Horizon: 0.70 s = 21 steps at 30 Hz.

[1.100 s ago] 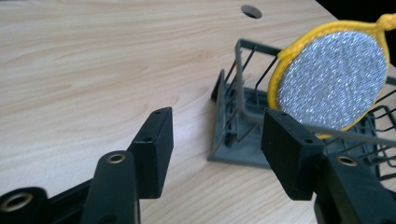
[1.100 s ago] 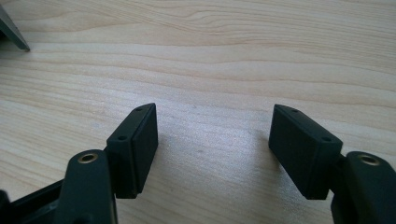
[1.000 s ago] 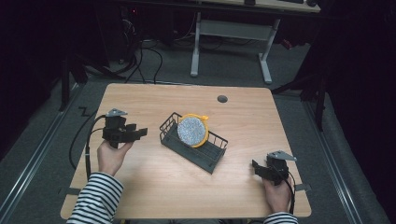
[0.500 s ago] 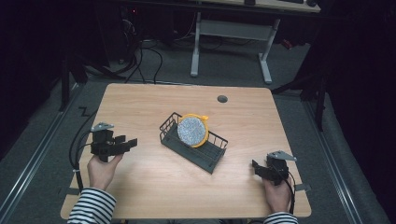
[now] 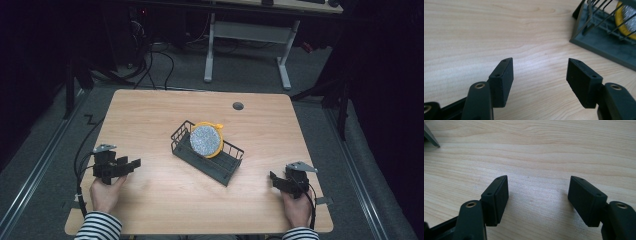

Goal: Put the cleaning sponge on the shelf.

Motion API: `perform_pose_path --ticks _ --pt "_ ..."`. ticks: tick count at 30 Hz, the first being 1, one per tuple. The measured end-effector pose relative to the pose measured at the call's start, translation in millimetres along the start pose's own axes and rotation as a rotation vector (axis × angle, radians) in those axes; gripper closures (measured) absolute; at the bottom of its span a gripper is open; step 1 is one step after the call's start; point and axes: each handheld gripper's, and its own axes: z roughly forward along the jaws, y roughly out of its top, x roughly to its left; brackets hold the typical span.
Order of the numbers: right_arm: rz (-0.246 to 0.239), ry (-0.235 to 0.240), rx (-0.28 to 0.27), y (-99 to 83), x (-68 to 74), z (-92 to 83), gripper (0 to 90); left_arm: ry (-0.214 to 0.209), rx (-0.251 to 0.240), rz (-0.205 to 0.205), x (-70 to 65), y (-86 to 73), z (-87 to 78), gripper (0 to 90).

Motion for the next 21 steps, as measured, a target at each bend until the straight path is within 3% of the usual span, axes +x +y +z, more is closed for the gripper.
perform_pose_path --ticks 7,8,11,14,16,17,18,21 --pt "0.000 0.001 0.001 0.0 0.0 -0.1 33.0 0.071 0.015 0.014 3.7 -21.8 9.7 38.9" --pt "0.000 0.001 0.001 0.0 0.0 -0.1 33.0 0.103 0.021 0.031 4.9 -26.6 14.1 38.4" --pt "0.000 0.000 0.000 0.0 0.0 0.0 33.0 0.129 0.017 0.048 5.2 -30.5 18.6 34.8" --pt "0.000 0.000 0.000 0.0 0.0 0.0 32.9 0.164 -0.001 0.095 2.4 -33.8 23.6 33.6" --pt "0.000 0.000 0.000 0.0 0.0 0.0 32.9 0.210 -0.015 0.160 -1.0 -35.9 29.0 31.1" --pt "0.000 0.000 0.000 0.0 0.0 0.0 32.9 0.210 -0.015 0.160 -1.0 -35.9 29.0 29.8" --pt "0.000 0.000 0.001 0.0 0.0 -0.1 32.9 0.241 -0.025 0.196 -3.7 -38.1 32.1 28.2" --pt "-0.002 0.000 0.000 0.0 0.0 -0.1 33.0 0.242 -0.024 0.189 -4.1 -38.1 32.4 26.7"
